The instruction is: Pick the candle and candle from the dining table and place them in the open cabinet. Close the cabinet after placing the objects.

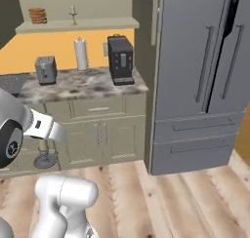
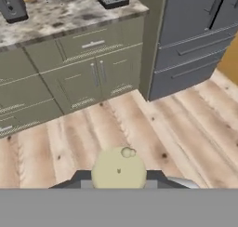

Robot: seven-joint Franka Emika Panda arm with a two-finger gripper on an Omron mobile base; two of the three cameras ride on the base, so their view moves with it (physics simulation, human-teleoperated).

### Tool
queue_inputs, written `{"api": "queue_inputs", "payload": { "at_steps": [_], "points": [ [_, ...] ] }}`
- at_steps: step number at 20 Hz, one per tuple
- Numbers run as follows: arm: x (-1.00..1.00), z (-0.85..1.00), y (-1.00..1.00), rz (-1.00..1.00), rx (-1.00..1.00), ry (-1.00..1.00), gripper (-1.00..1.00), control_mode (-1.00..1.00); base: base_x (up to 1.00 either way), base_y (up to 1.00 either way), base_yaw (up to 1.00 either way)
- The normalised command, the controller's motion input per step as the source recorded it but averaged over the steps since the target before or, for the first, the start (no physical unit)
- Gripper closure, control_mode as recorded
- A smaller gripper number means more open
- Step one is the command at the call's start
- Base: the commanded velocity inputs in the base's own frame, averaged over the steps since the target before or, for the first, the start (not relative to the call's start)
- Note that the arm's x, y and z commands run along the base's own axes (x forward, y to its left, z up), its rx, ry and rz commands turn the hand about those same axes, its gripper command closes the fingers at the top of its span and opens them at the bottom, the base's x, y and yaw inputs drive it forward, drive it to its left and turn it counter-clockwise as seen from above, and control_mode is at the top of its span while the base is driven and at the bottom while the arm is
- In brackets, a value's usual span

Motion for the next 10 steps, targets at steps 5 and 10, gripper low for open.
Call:
{"api": "queue_inputs", "payload": {
  "at_steps": [5,10],
  "points": [
    [0.0,0.0,0.0,0.0,0.0,0.0,1.0,1.0,0.71,-0.19,0.52],
    [0.0,0.0,0.0,0.0,0.0,0.0,1.0,1.0,0.65,-0.33,0.49]
  ]
}}
